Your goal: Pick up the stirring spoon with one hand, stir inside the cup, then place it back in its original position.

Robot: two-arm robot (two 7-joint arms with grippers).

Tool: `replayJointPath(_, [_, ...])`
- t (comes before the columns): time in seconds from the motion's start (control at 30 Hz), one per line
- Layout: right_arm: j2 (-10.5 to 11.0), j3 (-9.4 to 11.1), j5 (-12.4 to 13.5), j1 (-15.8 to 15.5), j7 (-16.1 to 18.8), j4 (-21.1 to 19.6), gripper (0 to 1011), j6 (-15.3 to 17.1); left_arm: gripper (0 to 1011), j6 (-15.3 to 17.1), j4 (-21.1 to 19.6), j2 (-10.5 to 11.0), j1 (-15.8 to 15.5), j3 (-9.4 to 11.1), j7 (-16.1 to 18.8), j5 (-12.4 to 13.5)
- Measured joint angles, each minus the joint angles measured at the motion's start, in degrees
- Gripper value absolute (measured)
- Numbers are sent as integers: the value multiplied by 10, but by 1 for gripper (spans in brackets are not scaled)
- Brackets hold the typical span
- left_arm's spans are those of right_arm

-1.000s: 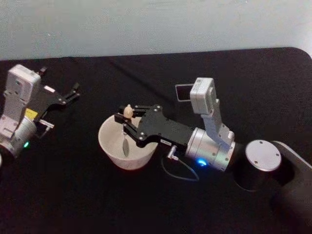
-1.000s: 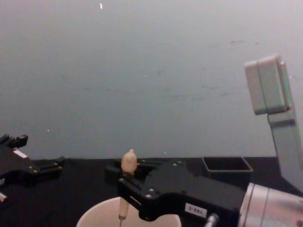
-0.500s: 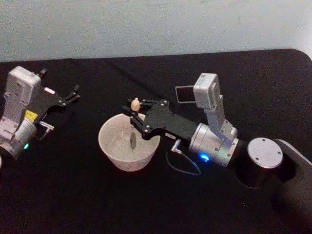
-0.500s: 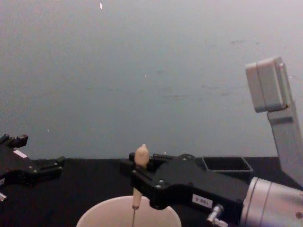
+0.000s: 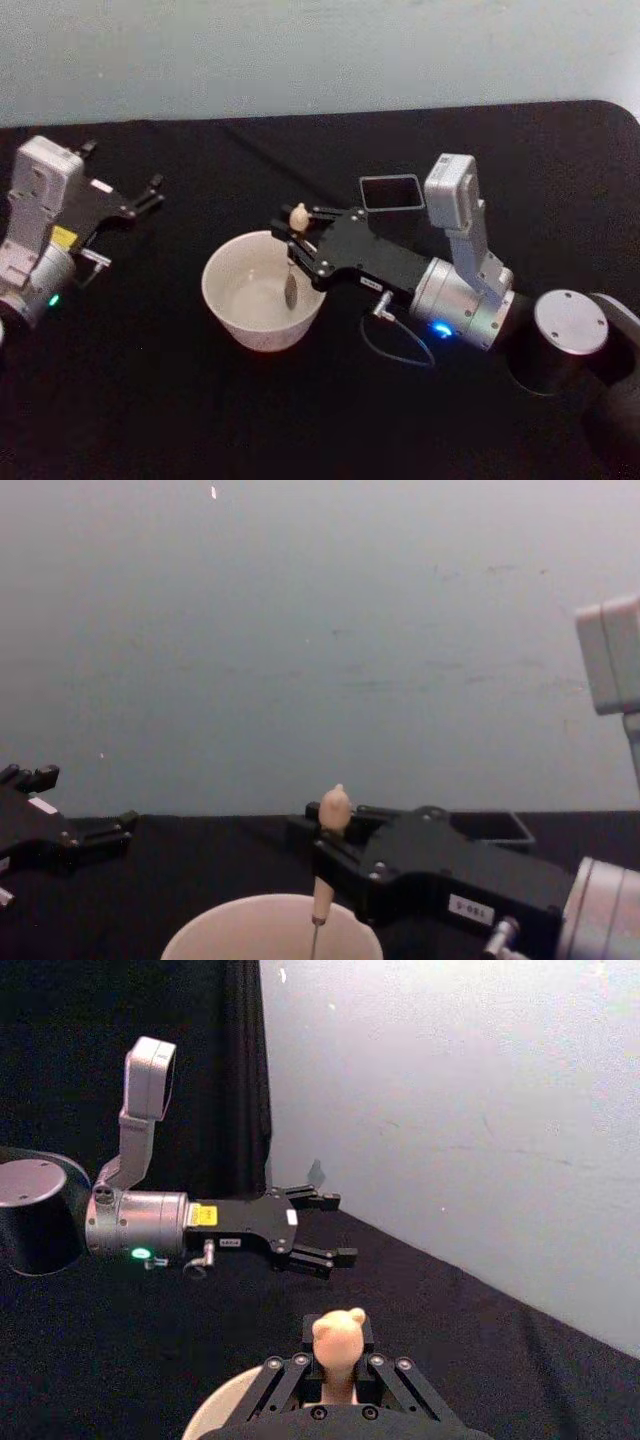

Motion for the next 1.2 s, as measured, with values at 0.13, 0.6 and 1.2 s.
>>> replayJointPath(0.13, [6,1,4,-8,3,-12,161,3,1001,0,0,0,0,0,0,0])
replayJointPath(0.6, [15,-14,11,-20,19,-37,161,9,1001,0,0,0,0,0,0,0])
replayJointPath(1.2, [-17,-30,-1,12,10,3,161,1,1001,0,0,0,0,0,0,0])
